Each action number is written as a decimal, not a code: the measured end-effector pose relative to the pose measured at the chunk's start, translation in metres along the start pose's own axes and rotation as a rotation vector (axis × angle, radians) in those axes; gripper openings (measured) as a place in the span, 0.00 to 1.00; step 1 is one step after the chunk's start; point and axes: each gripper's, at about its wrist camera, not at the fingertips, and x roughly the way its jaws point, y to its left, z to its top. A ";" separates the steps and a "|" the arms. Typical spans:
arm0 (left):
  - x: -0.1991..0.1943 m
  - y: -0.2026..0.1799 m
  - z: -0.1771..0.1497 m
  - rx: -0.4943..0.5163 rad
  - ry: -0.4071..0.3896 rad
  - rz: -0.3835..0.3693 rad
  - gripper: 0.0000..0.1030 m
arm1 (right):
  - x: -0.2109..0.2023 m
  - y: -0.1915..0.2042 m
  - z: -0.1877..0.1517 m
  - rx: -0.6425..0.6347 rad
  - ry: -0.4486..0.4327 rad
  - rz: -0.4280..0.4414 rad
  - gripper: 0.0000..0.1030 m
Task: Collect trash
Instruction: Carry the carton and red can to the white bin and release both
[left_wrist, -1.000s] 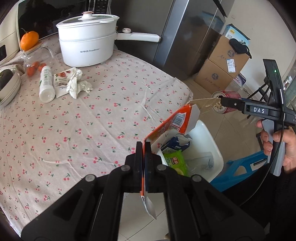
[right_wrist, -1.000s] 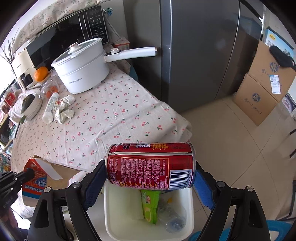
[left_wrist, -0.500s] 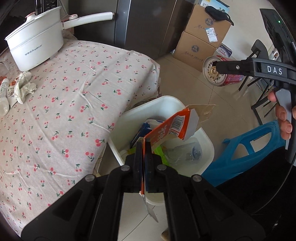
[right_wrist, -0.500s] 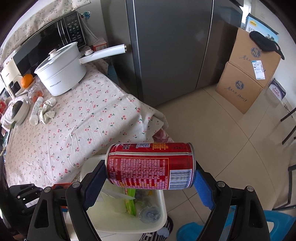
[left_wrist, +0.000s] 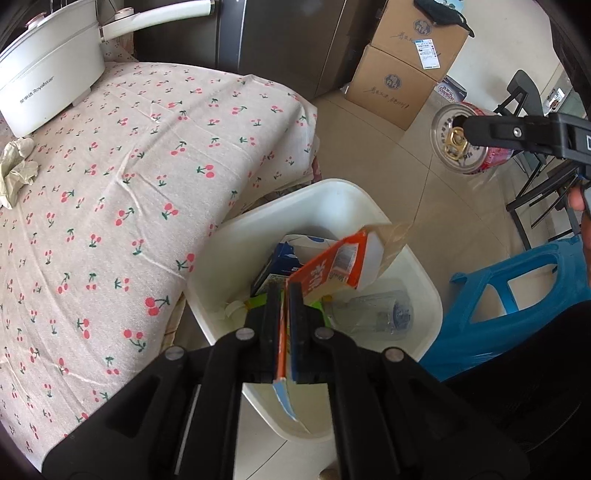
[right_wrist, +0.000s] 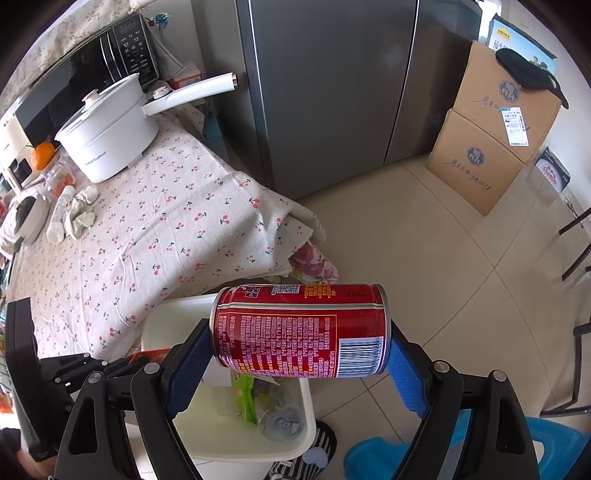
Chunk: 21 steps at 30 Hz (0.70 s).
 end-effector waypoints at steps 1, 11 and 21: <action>0.000 0.001 0.001 -0.003 0.000 0.006 0.18 | 0.001 0.001 0.000 -0.004 0.004 0.001 0.86; -0.033 0.018 -0.005 0.018 -0.077 0.175 0.83 | 0.024 0.020 -0.004 -0.056 0.078 0.026 0.86; -0.053 0.041 -0.023 0.006 -0.073 0.272 0.87 | 0.069 0.056 -0.020 -0.135 0.212 0.041 0.86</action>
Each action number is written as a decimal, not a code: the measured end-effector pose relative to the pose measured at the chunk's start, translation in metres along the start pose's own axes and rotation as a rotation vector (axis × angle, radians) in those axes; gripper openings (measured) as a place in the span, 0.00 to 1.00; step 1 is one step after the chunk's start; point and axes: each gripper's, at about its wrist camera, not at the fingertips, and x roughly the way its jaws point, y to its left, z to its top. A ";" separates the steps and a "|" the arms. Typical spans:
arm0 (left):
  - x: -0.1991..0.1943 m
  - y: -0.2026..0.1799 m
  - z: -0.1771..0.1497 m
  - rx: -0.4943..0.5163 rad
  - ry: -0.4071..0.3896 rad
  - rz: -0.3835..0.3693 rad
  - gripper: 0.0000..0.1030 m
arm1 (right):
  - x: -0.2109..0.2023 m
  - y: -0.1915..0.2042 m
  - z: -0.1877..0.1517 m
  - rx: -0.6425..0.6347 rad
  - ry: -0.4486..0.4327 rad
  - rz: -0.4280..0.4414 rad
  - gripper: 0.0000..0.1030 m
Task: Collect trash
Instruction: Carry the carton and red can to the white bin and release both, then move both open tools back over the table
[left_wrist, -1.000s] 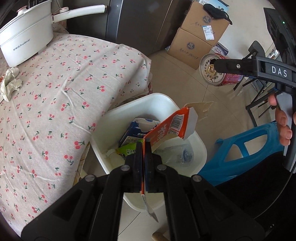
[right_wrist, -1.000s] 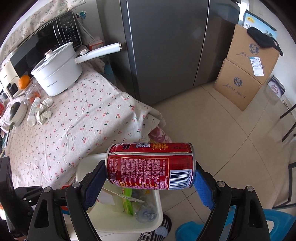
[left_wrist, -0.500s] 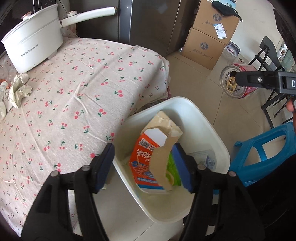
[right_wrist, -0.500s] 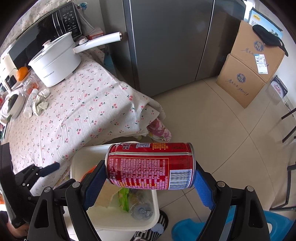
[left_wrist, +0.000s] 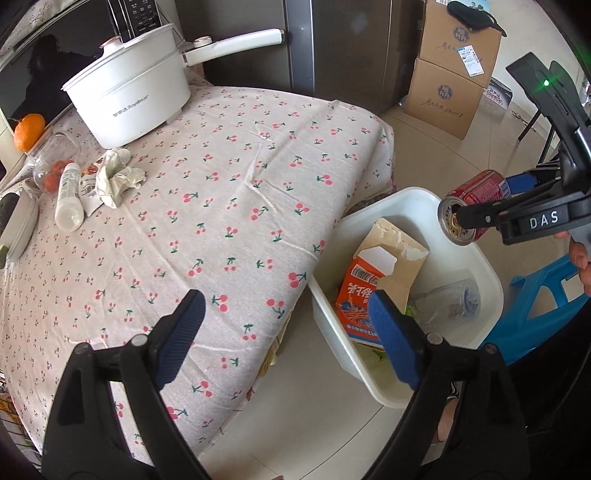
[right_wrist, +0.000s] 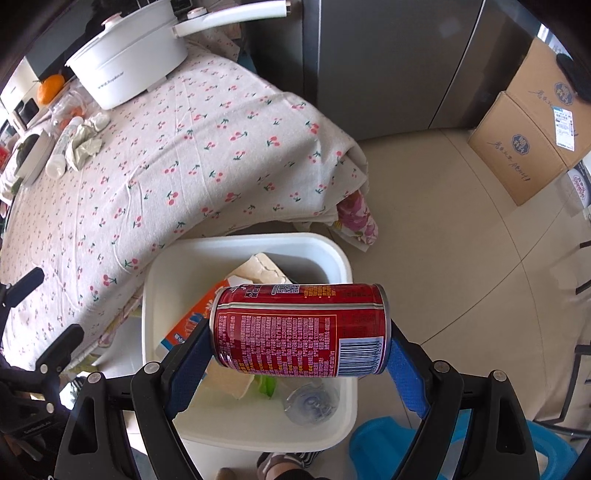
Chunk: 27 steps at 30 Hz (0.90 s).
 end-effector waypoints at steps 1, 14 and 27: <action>-0.001 0.003 -0.002 -0.004 0.002 0.006 0.87 | 0.004 0.003 0.000 -0.009 0.010 0.001 0.86; -0.017 0.031 -0.020 -0.049 0.001 0.056 0.92 | 0.025 0.042 0.007 -0.069 0.081 0.034 0.87; -0.028 0.053 -0.031 -0.076 -0.026 0.115 0.99 | 0.002 0.061 0.014 -0.083 0.002 0.044 0.90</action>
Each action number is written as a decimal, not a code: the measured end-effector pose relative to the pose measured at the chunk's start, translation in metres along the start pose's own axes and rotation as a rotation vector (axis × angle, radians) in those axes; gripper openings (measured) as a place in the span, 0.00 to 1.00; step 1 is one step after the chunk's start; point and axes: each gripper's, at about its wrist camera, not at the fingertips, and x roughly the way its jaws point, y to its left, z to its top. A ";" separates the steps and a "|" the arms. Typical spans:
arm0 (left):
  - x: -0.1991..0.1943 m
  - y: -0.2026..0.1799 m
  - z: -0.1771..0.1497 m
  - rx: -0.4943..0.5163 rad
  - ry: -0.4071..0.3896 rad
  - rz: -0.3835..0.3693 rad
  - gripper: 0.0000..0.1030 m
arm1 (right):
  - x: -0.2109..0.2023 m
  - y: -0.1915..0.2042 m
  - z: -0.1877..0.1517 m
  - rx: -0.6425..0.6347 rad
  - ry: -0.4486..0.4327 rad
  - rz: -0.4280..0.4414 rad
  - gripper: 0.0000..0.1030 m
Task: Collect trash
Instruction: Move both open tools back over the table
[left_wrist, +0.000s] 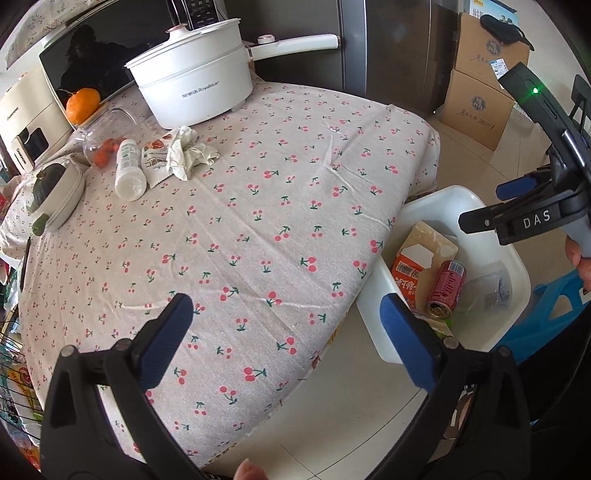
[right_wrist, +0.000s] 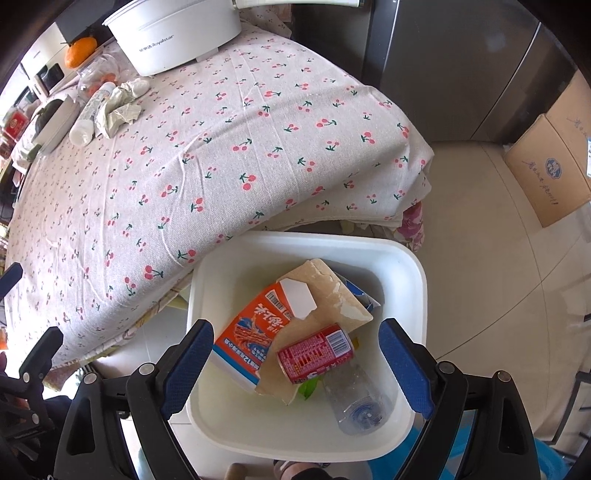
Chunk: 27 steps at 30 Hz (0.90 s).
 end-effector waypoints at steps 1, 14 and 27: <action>-0.001 0.004 0.000 -0.010 -0.005 0.004 0.99 | -0.002 0.002 0.002 -0.002 -0.012 -0.003 0.90; 0.008 0.099 0.017 -0.258 -0.047 0.113 0.99 | -0.018 0.053 0.042 -0.061 -0.245 -0.038 0.98; 0.060 0.214 0.070 -0.422 -0.005 0.191 0.99 | 0.011 0.124 0.118 -0.107 -0.270 0.051 0.99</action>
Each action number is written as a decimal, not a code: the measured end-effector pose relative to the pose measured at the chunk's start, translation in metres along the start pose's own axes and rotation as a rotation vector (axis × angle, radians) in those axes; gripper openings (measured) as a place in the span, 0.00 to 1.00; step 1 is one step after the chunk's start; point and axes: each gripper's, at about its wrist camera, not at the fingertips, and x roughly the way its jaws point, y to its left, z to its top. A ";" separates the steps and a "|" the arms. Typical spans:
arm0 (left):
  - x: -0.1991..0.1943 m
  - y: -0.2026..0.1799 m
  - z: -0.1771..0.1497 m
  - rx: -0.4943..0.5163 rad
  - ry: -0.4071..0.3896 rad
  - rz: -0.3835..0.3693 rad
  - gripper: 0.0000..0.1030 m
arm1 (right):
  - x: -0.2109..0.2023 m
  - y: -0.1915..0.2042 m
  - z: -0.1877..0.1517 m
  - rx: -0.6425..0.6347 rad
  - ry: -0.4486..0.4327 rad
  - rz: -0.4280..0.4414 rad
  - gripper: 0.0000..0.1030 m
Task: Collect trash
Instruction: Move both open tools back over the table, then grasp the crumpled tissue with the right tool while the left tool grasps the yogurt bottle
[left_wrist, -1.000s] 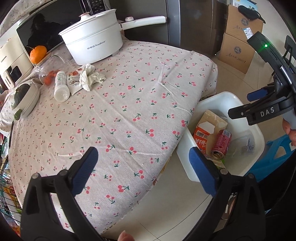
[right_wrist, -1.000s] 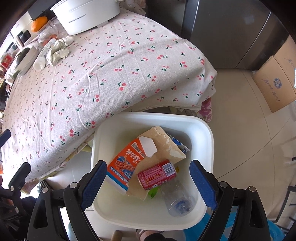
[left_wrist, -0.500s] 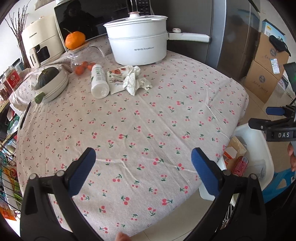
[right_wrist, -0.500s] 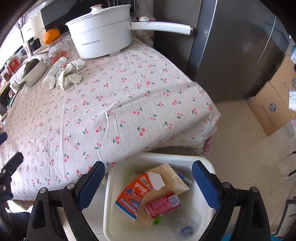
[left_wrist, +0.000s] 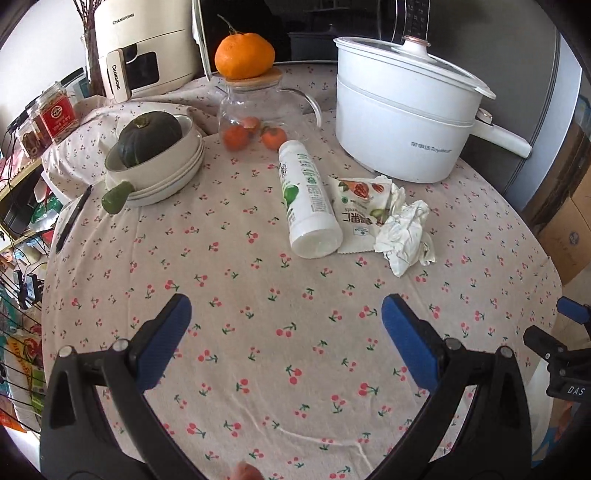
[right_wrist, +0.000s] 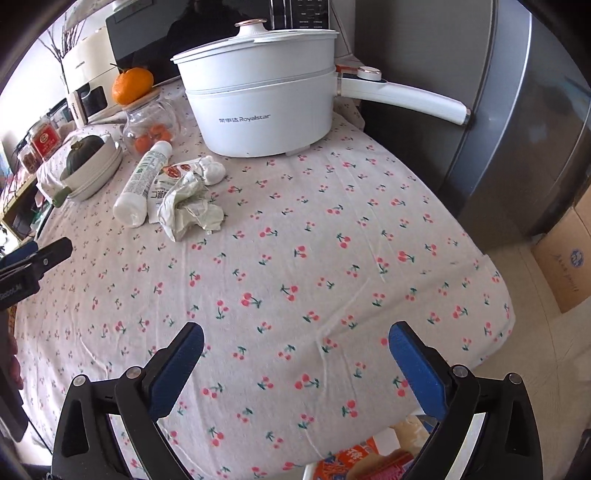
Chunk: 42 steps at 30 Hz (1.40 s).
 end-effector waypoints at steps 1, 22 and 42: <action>0.005 0.003 0.007 -0.006 0.006 -0.002 0.99 | 0.004 0.003 0.005 -0.004 0.001 0.001 0.99; 0.103 0.019 0.054 -0.181 0.129 -0.272 0.50 | 0.071 0.046 0.048 -0.081 0.052 0.141 0.98; 0.033 0.072 -0.020 -0.112 0.161 -0.204 0.49 | 0.105 0.083 0.080 -0.053 0.018 0.229 0.32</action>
